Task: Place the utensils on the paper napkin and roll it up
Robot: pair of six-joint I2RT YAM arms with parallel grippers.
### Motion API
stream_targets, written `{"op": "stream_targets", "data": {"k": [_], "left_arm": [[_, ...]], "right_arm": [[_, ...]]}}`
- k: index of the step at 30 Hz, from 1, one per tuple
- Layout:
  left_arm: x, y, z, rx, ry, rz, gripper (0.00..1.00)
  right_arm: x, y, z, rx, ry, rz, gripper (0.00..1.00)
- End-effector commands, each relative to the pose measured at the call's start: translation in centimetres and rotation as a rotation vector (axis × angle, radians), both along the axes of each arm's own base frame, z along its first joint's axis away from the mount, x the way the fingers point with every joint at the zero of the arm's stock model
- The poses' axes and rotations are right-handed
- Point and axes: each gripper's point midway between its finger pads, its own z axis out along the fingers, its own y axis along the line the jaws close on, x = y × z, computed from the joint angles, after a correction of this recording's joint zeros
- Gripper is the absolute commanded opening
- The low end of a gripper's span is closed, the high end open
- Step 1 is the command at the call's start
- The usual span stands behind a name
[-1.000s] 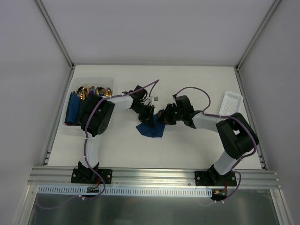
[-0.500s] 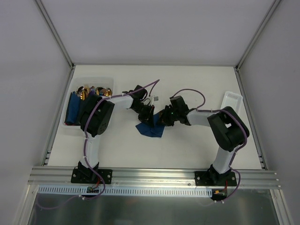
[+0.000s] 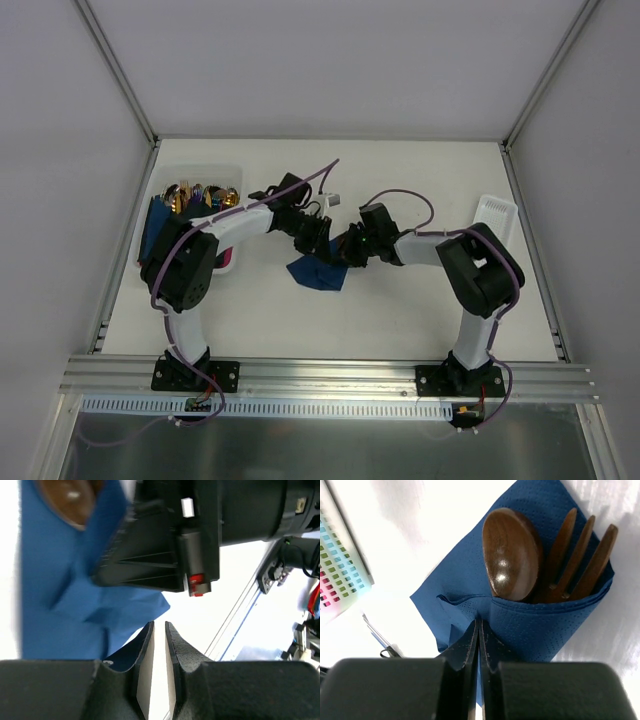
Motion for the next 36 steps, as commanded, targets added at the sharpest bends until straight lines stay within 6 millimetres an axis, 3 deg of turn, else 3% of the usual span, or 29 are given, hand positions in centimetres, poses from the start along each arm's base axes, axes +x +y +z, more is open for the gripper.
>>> {"op": "stream_targets", "data": {"k": [1, 9, 14, 27, 31, 36], "left_arm": [[-2.7, -1.0, -0.6, -0.015, 0.080, -0.037, 0.14], [-2.6, -1.5, -4.3, 0.029, 0.168, 0.008, 0.13], [-1.4, 0.2, -7.2, 0.076, 0.221, 0.092, 0.11], [-2.8, 2.3, -10.0, 0.133, 0.263, 0.075, 0.12], [-2.9, 2.1, -8.5, 0.094, 0.230, 0.040, 0.18], [-1.8, 0.7, -3.3, -0.021, 0.130, 0.007, 0.28]], "right_arm": [[-0.5, -1.0, -2.5, -0.058, 0.036, -0.023, 0.02], [-0.6, -0.9, -2.4, -0.039, 0.040, -0.017, 0.01], [-0.8, -1.5, -2.4, -0.046, 0.047, -0.039, 0.00], [-0.3, -2.7, -1.1, -0.030, 0.030, -0.066, 0.00], [-0.8, -3.1, -1.5, -0.043, 0.037, -0.065, 0.00], [-1.0, -3.4, -1.8, -0.045, 0.043, -0.078, 0.00]]}}
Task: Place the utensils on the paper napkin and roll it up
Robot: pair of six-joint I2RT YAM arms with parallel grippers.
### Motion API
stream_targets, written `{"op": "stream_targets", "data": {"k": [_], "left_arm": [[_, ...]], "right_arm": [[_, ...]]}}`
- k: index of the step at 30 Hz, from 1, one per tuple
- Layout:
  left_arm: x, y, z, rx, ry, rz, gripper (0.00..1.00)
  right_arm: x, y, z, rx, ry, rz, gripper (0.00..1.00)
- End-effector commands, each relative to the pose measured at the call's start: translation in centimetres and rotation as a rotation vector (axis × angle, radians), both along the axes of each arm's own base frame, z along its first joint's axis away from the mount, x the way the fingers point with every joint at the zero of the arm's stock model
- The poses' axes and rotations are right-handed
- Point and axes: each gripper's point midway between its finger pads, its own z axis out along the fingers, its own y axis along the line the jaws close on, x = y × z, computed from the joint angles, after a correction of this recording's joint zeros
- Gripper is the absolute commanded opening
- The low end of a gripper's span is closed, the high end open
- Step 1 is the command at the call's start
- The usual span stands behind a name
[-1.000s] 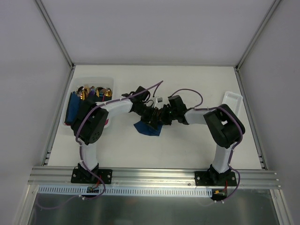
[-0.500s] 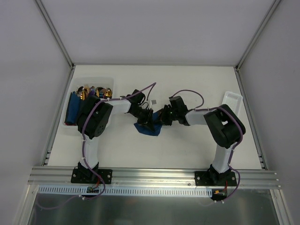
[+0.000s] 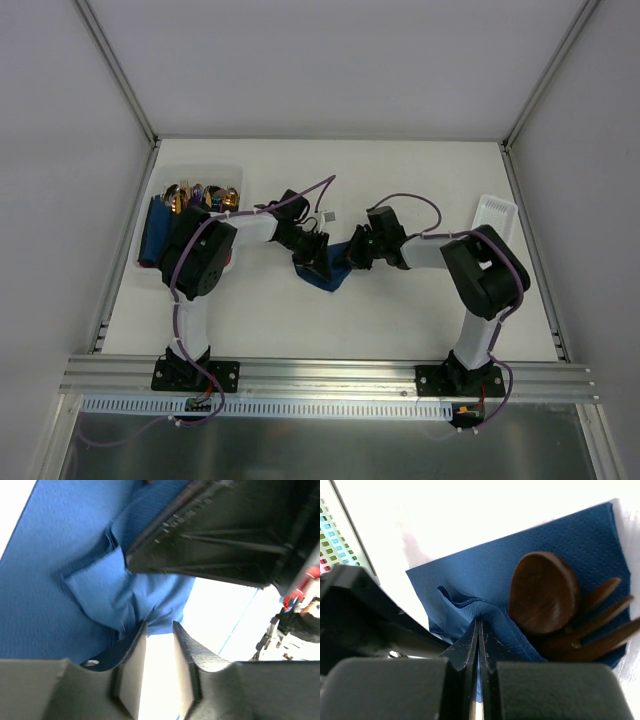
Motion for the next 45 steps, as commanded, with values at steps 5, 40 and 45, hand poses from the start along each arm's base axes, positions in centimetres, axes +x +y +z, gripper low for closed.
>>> {"op": "stream_targets", "data": {"k": [5, 40, 45], "left_arm": [[1.0, -0.6, 5.0, -0.074, -0.095, -0.015, 0.31], [1.0, 1.7, -4.2, 0.217, -0.052, -0.038, 0.20], [1.6, 1.7, -4.0, 0.220, -0.081, -0.057, 0.20]], "right_arm": [[-0.8, -2.3, -1.6, -0.076, 0.025, -0.062, 0.00], [1.3, -4.0, 3.8, 0.056, -0.076, -0.050, 0.21], [1.2, -3.8, 3.0, 0.070, -0.066, -0.050, 0.20]]}}
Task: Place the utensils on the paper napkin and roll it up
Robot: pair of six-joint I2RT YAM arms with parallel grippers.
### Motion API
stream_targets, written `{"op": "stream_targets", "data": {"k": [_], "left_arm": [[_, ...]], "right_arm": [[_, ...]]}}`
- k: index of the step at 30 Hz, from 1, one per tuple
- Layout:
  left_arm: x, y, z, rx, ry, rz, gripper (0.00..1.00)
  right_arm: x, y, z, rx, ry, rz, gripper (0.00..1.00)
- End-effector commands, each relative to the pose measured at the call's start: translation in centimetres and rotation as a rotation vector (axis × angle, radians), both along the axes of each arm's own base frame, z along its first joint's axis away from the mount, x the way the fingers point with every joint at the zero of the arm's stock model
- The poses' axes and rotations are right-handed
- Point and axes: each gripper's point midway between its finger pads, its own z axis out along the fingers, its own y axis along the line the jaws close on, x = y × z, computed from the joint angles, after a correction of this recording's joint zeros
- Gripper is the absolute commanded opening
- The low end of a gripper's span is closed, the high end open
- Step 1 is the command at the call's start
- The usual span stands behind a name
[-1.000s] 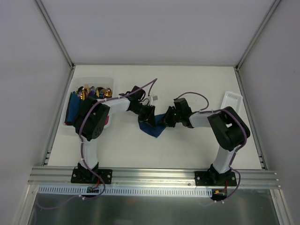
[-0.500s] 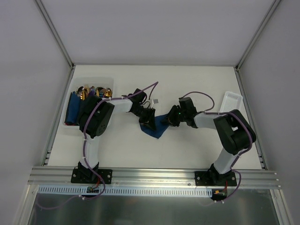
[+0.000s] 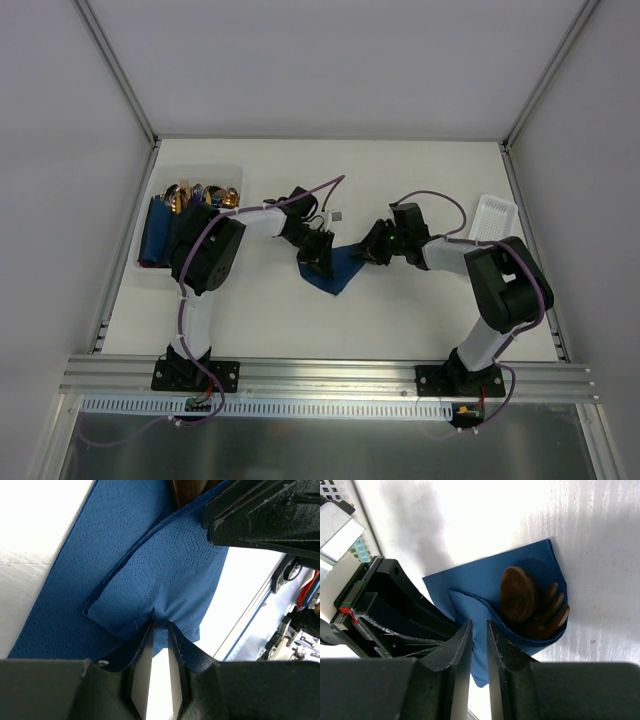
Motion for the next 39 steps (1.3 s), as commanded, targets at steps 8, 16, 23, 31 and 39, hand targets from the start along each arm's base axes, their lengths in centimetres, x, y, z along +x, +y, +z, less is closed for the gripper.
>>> {"op": "stream_targets", "data": {"k": [8, 16, 23, 31, 39], "left_arm": [[1.2, 2.5, -2.7, 0.163, -0.099, -0.047, 0.20], [1.7, 2.4, -0.2, 0.122, -0.147, -0.043, 0.28], [5.9, 5.1, 6.1, 0.089, -0.294, 0.111, 0.50], [8.4, 7.4, 4.6, 0.199, -0.344, 0.166, 0.60], [10.1, 7.4, 1.1, 0.270, -0.290, 0.198, 0.59]], "right_arm": [[-0.2, 0.4, -2.6, 0.004, 0.046, 0.015, 0.18], [-0.9, -0.7, -5.0, -0.061, 0.093, -0.001, 0.13], [-1.2, -1.2, -5.5, -0.107, 0.101, 0.003, 0.11], [-1.1, -1.4, -5.6, -0.125, 0.095, 0.011, 0.10], [-1.5, -1.8, -5.7, -0.151, 0.097, 0.021, 0.09]]}}
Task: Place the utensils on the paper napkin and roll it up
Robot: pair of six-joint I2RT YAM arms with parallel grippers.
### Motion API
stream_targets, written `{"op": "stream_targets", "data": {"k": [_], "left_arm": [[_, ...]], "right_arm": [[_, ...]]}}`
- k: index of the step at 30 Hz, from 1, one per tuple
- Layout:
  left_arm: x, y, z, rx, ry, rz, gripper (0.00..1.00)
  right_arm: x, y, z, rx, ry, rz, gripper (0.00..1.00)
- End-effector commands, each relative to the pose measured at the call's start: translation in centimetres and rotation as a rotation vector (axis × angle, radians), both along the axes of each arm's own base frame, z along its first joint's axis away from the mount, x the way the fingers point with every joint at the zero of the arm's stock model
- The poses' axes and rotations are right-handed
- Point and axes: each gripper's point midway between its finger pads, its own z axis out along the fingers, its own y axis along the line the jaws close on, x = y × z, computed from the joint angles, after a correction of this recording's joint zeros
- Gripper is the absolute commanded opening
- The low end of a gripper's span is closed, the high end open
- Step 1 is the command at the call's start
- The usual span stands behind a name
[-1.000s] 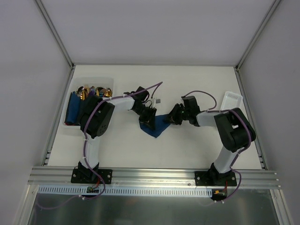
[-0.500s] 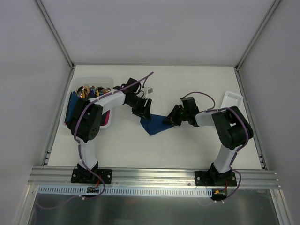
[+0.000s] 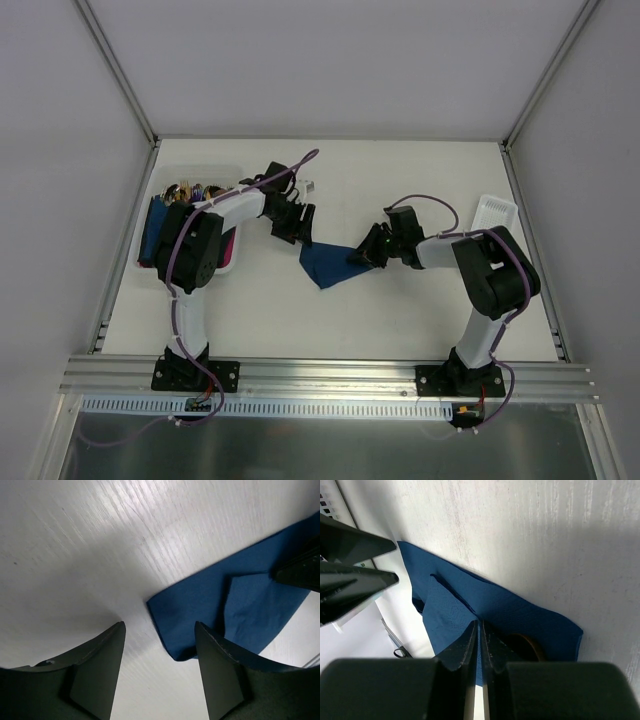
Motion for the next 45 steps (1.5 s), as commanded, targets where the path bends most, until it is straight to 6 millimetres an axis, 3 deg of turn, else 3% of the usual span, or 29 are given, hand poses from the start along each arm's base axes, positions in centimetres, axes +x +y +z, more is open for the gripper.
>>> {"op": "stream_targets", "data": {"k": [1, 5, 12, 19, 23, 27, 33, 35, 38, 45], "left_arm": [[1.1, 0.1, -0.3, 0.032, -0.009, 0.021, 0.57], [0.5, -0.3, -1.2, 0.039, 0.014, 0.007, 0.51], [-2.5, -0.9, -2.6, 0.052, 0.060, -0.060, 0.33], [-3.0, -1.7, -2.6, 0.020, 0.087, -0.071, 0.12], [-2.5, -2.8, 0.0, -0.056, 0.059, -0.082, 0.02], [-2.0, -4.5, 5.5, -0.202, 0.020, -0.087, 0.00], [-5.0, -7.6, 11.4, -0.465, 0.126, -0.182, 0.00], [-6.4, -8.4, 12.3, -0.535, 0.186, -0.229, 0.00], [-7.9, -9.1, 11.9, -0.579, 0.265, -0.258, 0.00], [-13.0, -11.1, 9.0, -0.602, 0.413, -0.346, 0.00]], "right_arm": [[-1.5, -2.5, -3.1, -0.160, 0.060, -0.010, 0.09], [-1.5, -2.6, -3.1, -0.173, 0.067, -0.011, 0.08], [-1.6, -2.5, -3.3, -0.189, 0.076, -0.004, 0.07], [-1.7, -2.6, -3.4, -0.201, 0.080, -0.004, 0.04], [-1.9, -2.7, -3.5, -0.210, 0.082, 0.000, 0.01], [-2.1, -2.9, -3.6, -0.225, 0.077, 0.001, 0.00], [-2.4, -3.0, -3.7, -0.247, 0.074, -0.001, 0.00], [-2.4, -3.1, -3.7, -0.250, 0.074, -0.006, 0.00], [-2.4, -3.0, -3.8, -0.252, 0.078, -0.010, 0.00], [-2.4, -3.1, -4.0, -0.256, 0.084, -0.019, 0.00]]}}
